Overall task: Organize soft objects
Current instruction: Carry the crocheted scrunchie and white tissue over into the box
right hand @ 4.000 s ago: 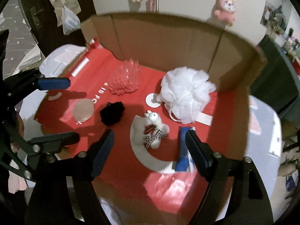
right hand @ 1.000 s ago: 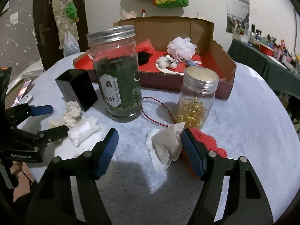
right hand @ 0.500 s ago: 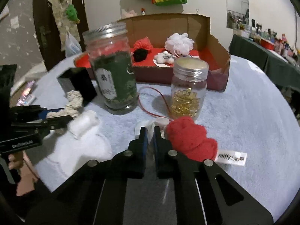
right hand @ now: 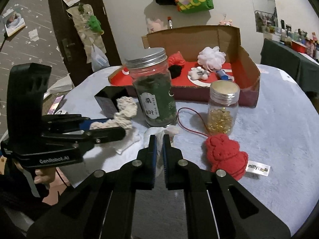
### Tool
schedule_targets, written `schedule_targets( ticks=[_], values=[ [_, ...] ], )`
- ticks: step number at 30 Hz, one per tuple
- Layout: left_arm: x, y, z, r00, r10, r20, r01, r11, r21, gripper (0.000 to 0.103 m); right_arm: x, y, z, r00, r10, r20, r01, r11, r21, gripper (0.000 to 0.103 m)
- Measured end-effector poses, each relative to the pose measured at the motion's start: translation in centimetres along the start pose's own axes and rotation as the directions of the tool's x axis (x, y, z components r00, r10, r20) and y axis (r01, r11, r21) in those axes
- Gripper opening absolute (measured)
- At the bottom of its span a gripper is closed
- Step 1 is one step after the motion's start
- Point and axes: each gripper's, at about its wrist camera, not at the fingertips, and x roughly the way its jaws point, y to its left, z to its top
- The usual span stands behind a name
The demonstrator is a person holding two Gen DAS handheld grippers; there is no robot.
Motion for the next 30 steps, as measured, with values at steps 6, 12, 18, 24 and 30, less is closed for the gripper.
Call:
schedule_targets(
  ticks=[6,12,18,24,30],
  values=[
    [0.5,-0.1,-0.1,1.000,-0.006,-0.022,0.006,1.000,-0.001,0.027,0.2,-0.3,0.2,1.000,0.012,-0.004,-0.012,1.000,0.010,0.005],
    [0.2,-0.2,-0.1,1.000,0.002,-0.026,-0.003,1.000,-0.006,0.027,0.3,-0.3,0.2,1.000,0.021,-0.009,-0.021,1.000,0.009,0.005],
    [-0.4,0.5,-0.2,0.999,0.017,-0.027,-0.017,1.000,-0.019,0.027,0.0,-0.6,0.2,1.000,0.022,-0.003,-0.022,1.000,0.021,0.005],
    [-1.1,1.4,-0.6,0.999,0.036,-0.029,-0.037,0.999,-0.034,0.027,-0.8,-1.9,0.4,1.000,0.009,0.004,-0.009,0.999,0.050,0.005],
    [-2.0,2.9,-1.3,0.997,0.062,-0.034,-0.064,0.997,-0.053,0.027,-2.1,-3.7,0.6,1.000,-0.020,0.010,0.020,0.996,0.085,0.005]
  ],
)
